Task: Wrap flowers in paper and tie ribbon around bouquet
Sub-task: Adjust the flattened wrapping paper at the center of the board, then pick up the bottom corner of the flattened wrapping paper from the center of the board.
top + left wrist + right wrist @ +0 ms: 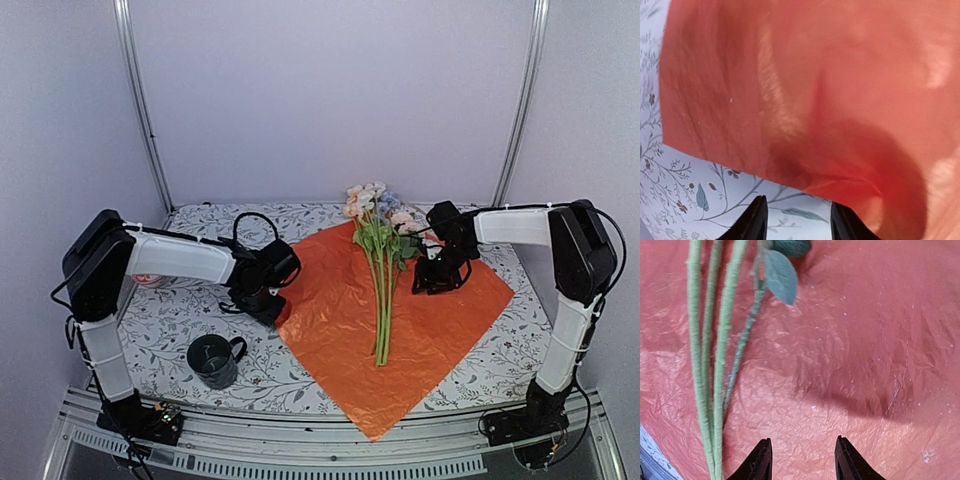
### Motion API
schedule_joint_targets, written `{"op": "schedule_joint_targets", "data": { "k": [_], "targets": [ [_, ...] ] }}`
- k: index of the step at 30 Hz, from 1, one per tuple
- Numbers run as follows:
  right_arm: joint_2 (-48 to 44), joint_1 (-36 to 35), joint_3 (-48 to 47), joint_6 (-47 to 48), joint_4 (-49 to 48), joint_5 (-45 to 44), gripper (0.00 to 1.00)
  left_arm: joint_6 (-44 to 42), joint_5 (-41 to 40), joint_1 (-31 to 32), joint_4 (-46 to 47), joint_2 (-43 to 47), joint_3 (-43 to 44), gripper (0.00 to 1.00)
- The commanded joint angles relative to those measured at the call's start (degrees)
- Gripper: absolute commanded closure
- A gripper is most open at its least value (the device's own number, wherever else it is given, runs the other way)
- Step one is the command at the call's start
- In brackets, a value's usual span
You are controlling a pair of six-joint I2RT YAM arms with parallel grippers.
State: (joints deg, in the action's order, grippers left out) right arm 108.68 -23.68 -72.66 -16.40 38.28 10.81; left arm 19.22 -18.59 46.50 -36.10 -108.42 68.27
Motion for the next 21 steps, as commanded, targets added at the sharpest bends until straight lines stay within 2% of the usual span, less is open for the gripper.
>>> {"op": "schedule_joint_targets", "data": {
  "k": [1, 7, 12, 14, 18, 21],
  "targets": [
    [-7.3, -5.5, -4.1, 3.5, 7.5, -4.2, 0.55, -7.4, 0.2, 6.2, 6.2, 7.9, -0.5, 0.53],
    [-12.3, -24.6, -2.5, 4.4, 18.1, -12.0, 0.5, -5.0, -2.0, 6.9, 5.1, 14.9, -0.6, 0.42],
    [-15.5, -35.7, 1.1, -3.5, 19.5, -11.5, 0.44, -0.9, -7.5, 6.7, 3.0, 19.4, -1.0, 0.32],
    [-15.9, -40.3, 1.9, -6.8, 17.1, -11.7, 0.37, 0.8, -8.9, 6.5, 1.3, 20.0, -0.5, 0.31],
    [-12.5, -49.4, 1.1, -10.2, 11.9, -11.9, 0.24, 2.8, -9.3, 6.0, -0.9, 20.3, 0.5, 0.31],
    [-5.5, -53.1, -2.8, -10.8, 12.9, -13.9, 0.21, 3.1, -8.4, 6.0, -1.2, 21.0, 0.4, 0.31]
  ]
}}
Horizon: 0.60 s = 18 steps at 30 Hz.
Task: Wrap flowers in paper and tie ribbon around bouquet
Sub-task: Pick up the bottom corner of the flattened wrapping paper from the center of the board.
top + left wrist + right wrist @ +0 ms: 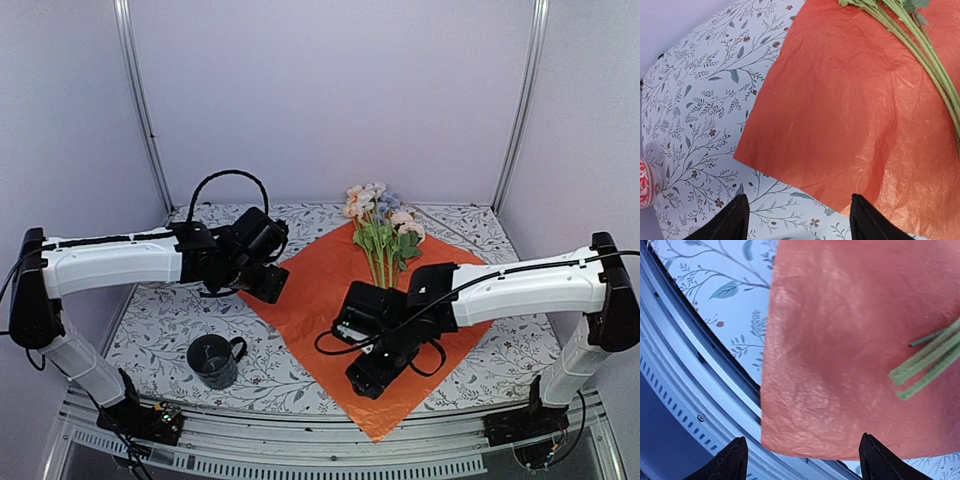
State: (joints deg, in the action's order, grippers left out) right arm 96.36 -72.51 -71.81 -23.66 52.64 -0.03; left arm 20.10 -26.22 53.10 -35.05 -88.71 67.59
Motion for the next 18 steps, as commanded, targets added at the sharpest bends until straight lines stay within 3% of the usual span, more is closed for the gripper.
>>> {"op": "schedule_joint_targets", "data": {
  "k": [1, 8, 14, 18],
  "targets": [
    [9.3, -5.0, -5.1, -3.4, -0.5, -3.6, 0.21, 2.3, -0.3, -0.6, -2.1, 1.6, 0.9, 0.31],
    [17.1, -5.7, -7.6, -2.3, 1.1, -6.6, 0.32, 1.2, 0.9, -0.5, -1.1, 4.4, -1.0, 0.3],
    [19.2, -5.5, -6.8, -1.4, 0.6, -7.0, 0.6, -1.8, 3.4, 0.4, 4.5, 8.8, -4.5, 0.31],
    [18.9, -3.9, -5.7, -1.4, 0.0, -7.0, 0.81, -8.9, -3.4, 8.8, 16.7, 17.9, -11.8, 0.33]
  ]
}}
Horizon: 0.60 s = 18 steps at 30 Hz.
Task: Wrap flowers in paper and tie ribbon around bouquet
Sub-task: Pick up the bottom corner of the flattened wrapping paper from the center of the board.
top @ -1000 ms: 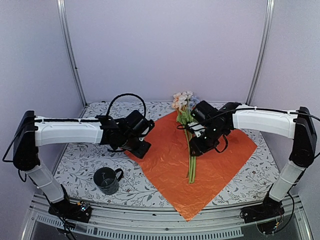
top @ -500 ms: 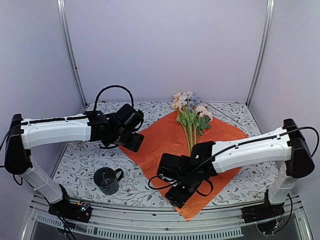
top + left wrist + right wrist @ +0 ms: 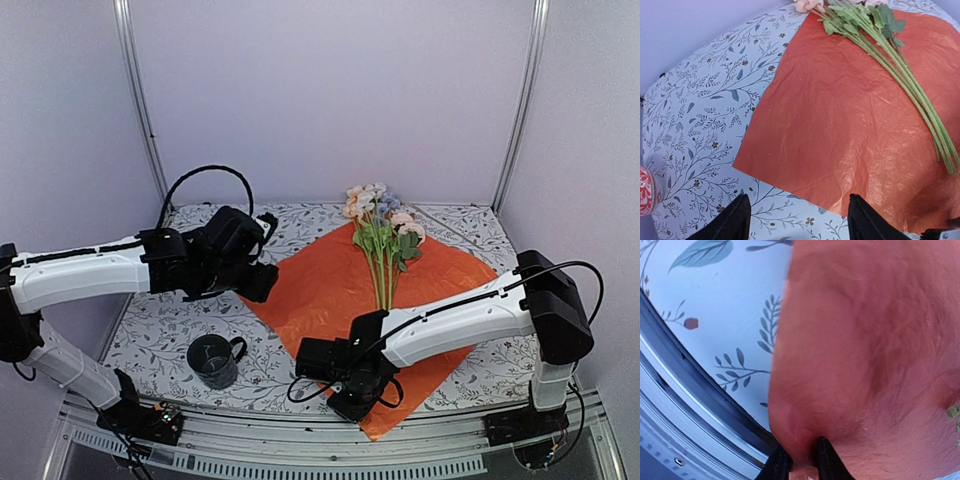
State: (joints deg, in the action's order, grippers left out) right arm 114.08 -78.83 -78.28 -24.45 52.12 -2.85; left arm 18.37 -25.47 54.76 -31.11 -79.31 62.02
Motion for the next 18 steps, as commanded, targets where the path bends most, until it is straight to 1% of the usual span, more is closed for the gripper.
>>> {"op": "schedule_joint_targets", "data": {
  "k": [1, 2, 3, 4, 7, 9, 11, 14, 18],
  "targets": [
    [0.7, 2.9, 1.0, -0.6, 0.2, -3.7, 0.87, -9.6, -2.2, 8.9, 18.1, 12.1, -9.4, 0.33],
    [0.1, 3.4, 1.1, -0.3, -0.2, -3.0, 0.92, -11.5, 1.4, 9.7, 22.9, 15.4, -13.0, 0.33],
    [-0.6, 3.8, 1.1, 0.1, -0.6, -2.3, 0.94, -12.9, 6.8, 9.9, 27.1, 19.4, -17.5, 0.33],
    [-1.4, 4.3, 1.0, 0.9, -1.0, -1.5, 0.96, -13.7, 9.3, 10.2, 30.4, 21.4, -20.0, 0.33],
    [-3.6, 6.0, 1.3, 3.5, -2.5, 2.2, 0.97, -16.5, 12.3, 12.2, 33.2, 24.0, -24.2, 0.35],
    [-4.8, 7.4, 2.0, 5.5, -4.0, 5.6, 1.0, -20.3, 12.5, 15.0, 34.1, 23.7, -26.4, 0.36],
    [-5.7, 9.0, 3.4, 8.4, -5.8, 10.2, 1.0, -26.0, 11.5, 19.0, 36.0, 22.4, -29.3, 0.38],
    [-6.1, 11.0, 4.8, 12.2, -7.1, 18.1, 1.0, -34.3, 7.3, 25.9, 37.9, 18.9, -32.3, 0.42],
    [-6.6, 13.2, 5.3, 15.2, -7.4, 25.5, 1.0, -41.5, 6.6, 29.9, 40.1, 11.9, -33.7, 0.45]
  ]
}}
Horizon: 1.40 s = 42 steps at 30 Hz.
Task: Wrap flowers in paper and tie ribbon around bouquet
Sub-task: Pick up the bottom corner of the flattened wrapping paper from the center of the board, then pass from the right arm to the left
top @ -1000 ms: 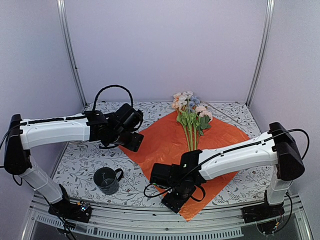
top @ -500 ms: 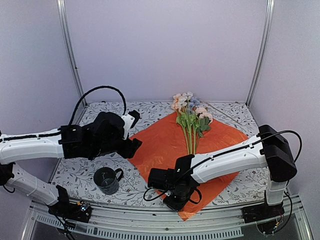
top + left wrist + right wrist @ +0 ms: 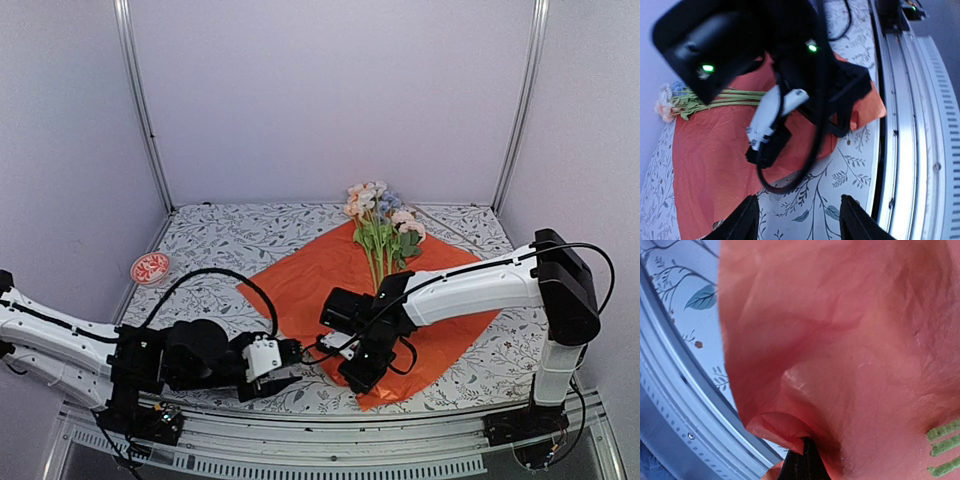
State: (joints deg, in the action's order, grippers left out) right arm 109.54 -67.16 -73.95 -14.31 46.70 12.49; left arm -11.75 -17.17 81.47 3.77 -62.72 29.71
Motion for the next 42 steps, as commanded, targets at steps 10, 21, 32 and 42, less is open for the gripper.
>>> {"op": "schedule_joint_targets", "data": {
  "k": [10, 21, 32, 42],
  "targets": [
    [-2.1, 4.5, 1.3, 8.1, -2.4, 17.5, 1.0, -31.2, -4.2, 4.9, 22.8, -21.4, -1.3, 0.45],
    [-2.7, 5.3, 1.2, 9.8, -2.4, 20.1, 1.0, -29.4, 2.5, -2.7, 23.1, -28.8, 4.2, 0.47],
    [-3.3, 7.1, -0.3, 10.2, -2.8, 23.9, 1.0, -29.1, 14.9, -7.0, 11.2, -28.3, 7.6, 0.61],
    [-2.9, 7.9, -0.8, 11.9, -3.1, 24.9, 1.0, -28.3, 17.8, -8.7, 7.6, -31.2, 11.1, 0.9]
  ]
}}
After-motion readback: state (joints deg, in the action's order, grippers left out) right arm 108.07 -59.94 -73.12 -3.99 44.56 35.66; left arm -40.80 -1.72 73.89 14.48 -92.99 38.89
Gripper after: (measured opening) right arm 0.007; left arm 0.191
